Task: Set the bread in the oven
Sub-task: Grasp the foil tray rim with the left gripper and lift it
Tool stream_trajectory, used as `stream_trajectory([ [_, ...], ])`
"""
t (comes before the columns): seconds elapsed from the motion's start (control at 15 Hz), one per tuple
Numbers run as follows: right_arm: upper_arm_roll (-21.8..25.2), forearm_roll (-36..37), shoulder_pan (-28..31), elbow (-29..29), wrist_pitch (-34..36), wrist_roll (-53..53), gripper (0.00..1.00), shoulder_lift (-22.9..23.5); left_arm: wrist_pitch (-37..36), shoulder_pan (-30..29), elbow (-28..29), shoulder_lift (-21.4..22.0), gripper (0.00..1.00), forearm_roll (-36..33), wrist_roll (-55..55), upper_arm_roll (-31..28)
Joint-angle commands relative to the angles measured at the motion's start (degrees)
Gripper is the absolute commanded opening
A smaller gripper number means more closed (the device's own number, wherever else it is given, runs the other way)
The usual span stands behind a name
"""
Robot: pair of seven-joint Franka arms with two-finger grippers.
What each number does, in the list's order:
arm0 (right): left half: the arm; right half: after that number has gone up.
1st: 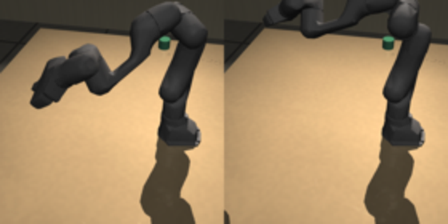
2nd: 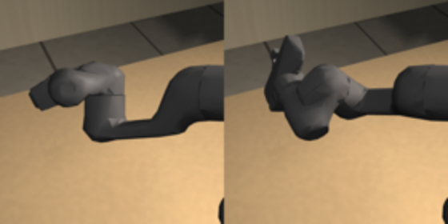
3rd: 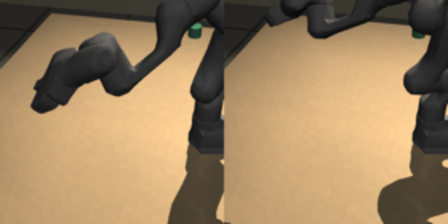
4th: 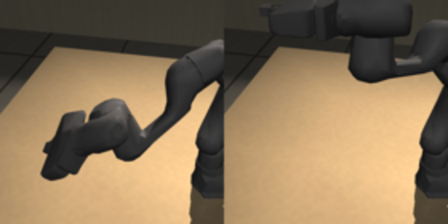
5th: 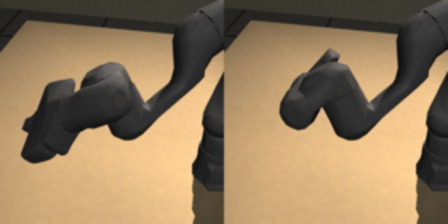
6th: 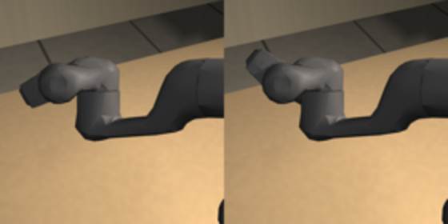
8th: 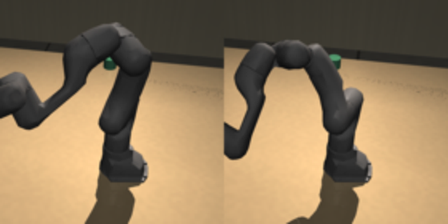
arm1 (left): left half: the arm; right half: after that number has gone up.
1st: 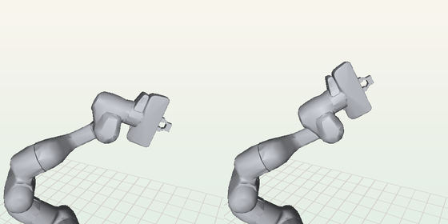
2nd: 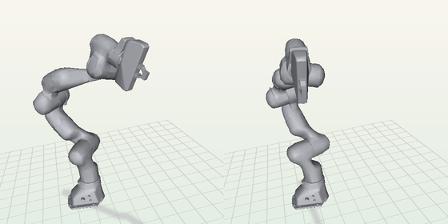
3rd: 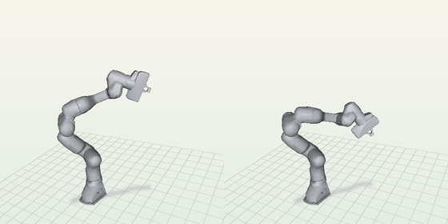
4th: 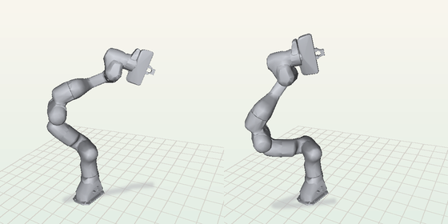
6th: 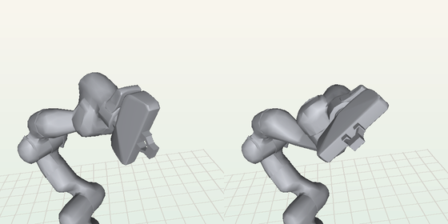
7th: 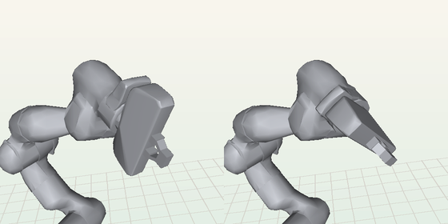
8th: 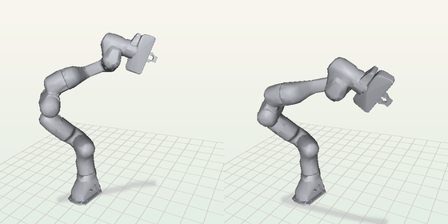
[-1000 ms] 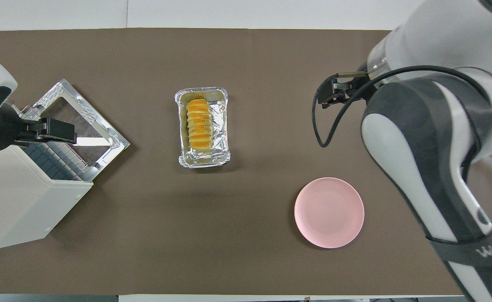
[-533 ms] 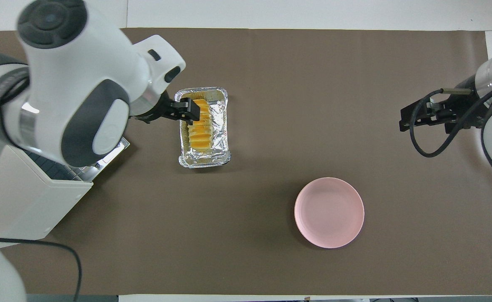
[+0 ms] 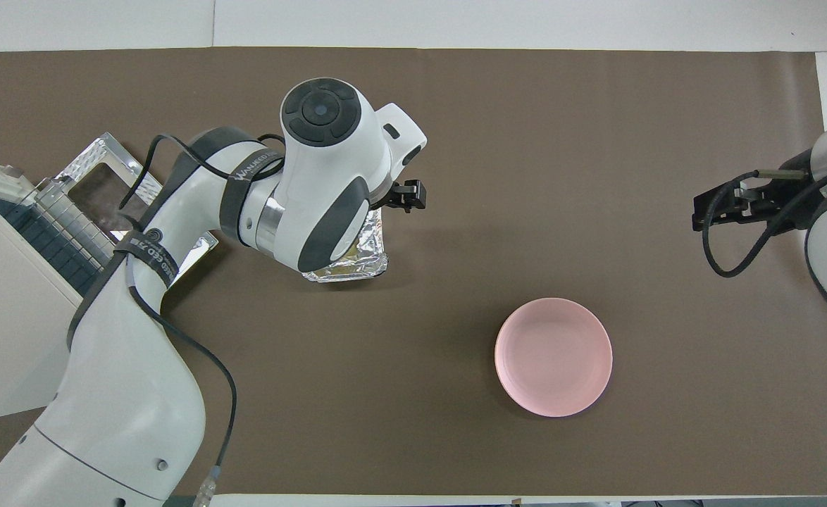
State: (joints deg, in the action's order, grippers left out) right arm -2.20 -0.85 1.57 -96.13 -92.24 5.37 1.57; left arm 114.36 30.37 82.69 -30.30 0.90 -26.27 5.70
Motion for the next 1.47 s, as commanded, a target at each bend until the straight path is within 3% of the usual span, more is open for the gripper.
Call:
stream_trajectory([
  [0.0,-0.7,1.47,0.97,-1.17,-0.92,-2.46,1.0,-1.13,1.83,1.35,1.59,-1.08,0.98,-1.61,-2.11,-1.04],
  [0.53,-0.61,1.38,1.85,-1.43,-0.04,-2.82,1.0,-2.71,5.96,1.27,7.66,-0.82,0.61,-1.78,-2.2,-1.04],
  [0.6,-0.7,1.38,1.77,-1.43,-0.04,-2.82,1.0,-2.8,5.79,1.27,7.66,-0.82,0.37,-1.78,-2.12,-1.04],
  [0.73,-0.78,1.38,1.77,-1.43,-0.04,-2.82,1.0,-2.8,5.26,1.27,7.66,-0.73,0.0,-1.78,-2.2,-1.04],
  [1.0,-0.7,1.38,1.77,-1.43,-0.04,-2.82,1.0,-2.89,2.81,0.74,5.73,-0.73,0.0,-1.17,-5.62,-1.04],
  [1.2,-0.7,1.38,1.77,-1.43,-0.04,-2.82,1.0,-2.89,-5.96,0.3,-2.33,-1.95,0.0,-1.08,-8.7,-1.13],
  [1.4,-0.7,1.38,1.77,-1.43,-0.04,-2.82,1.0,-2.89,-15.11,-1.81,-8.41,-0.03,0.0,-1.08,-8.62,-3.66],
])
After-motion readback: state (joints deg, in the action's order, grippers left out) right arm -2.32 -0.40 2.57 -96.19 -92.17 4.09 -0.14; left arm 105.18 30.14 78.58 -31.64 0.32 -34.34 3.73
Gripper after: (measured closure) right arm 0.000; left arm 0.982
